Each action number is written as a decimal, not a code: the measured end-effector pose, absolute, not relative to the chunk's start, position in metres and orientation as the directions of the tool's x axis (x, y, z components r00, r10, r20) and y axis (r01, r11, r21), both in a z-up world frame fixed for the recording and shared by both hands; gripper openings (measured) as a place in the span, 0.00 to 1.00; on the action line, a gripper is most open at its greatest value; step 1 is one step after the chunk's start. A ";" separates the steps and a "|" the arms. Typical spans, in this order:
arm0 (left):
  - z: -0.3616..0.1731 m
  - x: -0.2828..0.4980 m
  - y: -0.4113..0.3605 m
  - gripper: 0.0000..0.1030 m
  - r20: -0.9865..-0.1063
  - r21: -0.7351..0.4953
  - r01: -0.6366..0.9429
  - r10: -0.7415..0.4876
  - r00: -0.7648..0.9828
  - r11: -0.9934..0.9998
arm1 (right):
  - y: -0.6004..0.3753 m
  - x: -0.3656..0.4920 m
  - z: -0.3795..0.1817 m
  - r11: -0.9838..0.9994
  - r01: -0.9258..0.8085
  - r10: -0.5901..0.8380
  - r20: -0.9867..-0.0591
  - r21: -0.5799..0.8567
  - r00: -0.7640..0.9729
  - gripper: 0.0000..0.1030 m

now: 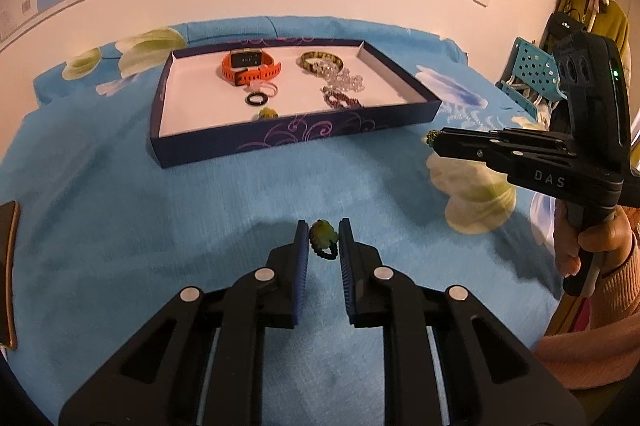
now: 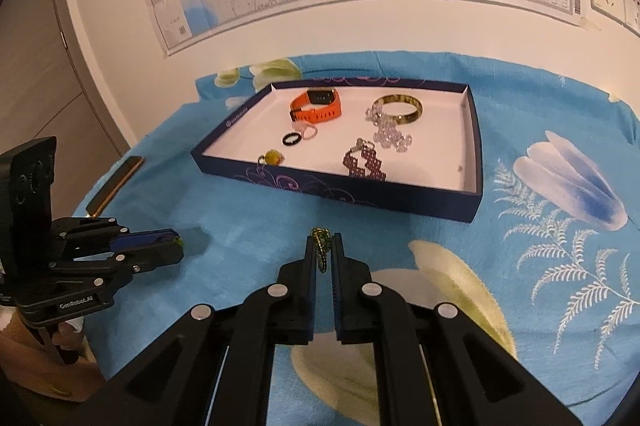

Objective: Organize jewelry
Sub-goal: 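Close the right tool on the green-gold pendant while the left tool closes on the green charm, then carry the pendant with the right tool while the left tool carries the green charm into the box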

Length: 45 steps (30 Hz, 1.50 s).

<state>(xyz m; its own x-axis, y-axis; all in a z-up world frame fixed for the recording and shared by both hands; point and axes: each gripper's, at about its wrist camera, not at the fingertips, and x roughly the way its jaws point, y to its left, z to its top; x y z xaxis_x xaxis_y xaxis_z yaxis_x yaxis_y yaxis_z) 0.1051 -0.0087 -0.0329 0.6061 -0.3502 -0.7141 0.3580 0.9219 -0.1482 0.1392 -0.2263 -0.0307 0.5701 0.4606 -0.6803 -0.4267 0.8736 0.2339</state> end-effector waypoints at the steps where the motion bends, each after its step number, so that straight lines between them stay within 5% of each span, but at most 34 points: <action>1: -0.031 0.105 -0.009 0.15 -0.710 -0.148 0.359 -0.352 0.610 0.922 | -0.227 0.139 -0.028 0.873 -0.426 0.465 -0.674 0.238 0.574 0.06; 45: 0.013 0.151 -0.011 0.15 -0.614 -0.115 0.349 -0.343 0.711 0.930 | -0.222 0.173 -0.006 0.859 -0.450 0.494 -0.621 0.244 0.608 0.06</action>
